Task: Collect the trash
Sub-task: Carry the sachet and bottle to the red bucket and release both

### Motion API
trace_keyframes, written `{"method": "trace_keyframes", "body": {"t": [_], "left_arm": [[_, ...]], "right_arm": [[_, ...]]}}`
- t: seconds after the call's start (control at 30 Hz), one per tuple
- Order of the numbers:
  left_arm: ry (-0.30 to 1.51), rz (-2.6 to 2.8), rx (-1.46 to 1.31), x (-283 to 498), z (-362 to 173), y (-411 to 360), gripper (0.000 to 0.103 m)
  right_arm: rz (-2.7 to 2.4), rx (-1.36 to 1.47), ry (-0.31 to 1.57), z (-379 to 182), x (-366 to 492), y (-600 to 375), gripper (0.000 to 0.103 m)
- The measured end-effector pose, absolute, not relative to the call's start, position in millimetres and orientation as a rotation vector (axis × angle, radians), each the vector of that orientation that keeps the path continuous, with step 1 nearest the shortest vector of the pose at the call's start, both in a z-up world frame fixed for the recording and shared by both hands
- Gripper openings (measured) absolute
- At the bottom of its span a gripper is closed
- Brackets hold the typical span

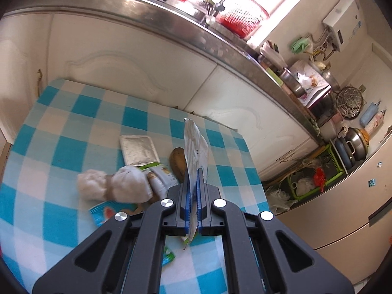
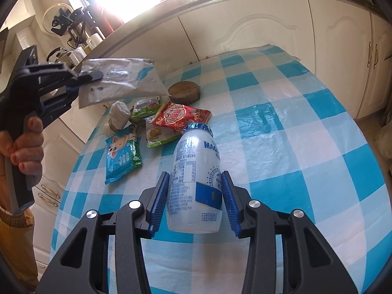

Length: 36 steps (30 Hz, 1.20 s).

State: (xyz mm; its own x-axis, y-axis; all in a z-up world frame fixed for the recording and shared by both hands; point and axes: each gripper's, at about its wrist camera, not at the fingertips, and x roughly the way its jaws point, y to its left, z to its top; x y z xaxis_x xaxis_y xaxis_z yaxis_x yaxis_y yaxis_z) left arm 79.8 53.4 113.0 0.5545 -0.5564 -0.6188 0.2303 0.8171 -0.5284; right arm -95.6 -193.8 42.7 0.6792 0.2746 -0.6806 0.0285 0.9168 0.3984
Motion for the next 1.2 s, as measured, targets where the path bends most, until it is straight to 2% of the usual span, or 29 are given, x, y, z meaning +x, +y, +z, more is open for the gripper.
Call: {"method": "trace_keyframes", "body": {"t": [0.53,1.2], "left_arm": [[0.796,-0.405,-0.487,16,118,160,0.005],[0.719,-0.145,-0.566,-73,106,305,0.005]], "right_arm": [[0.252,0.363,0.822,62,-94,-152,0.045],[0.557,0.241,0.88,83,-78,-21,0.045]]}}
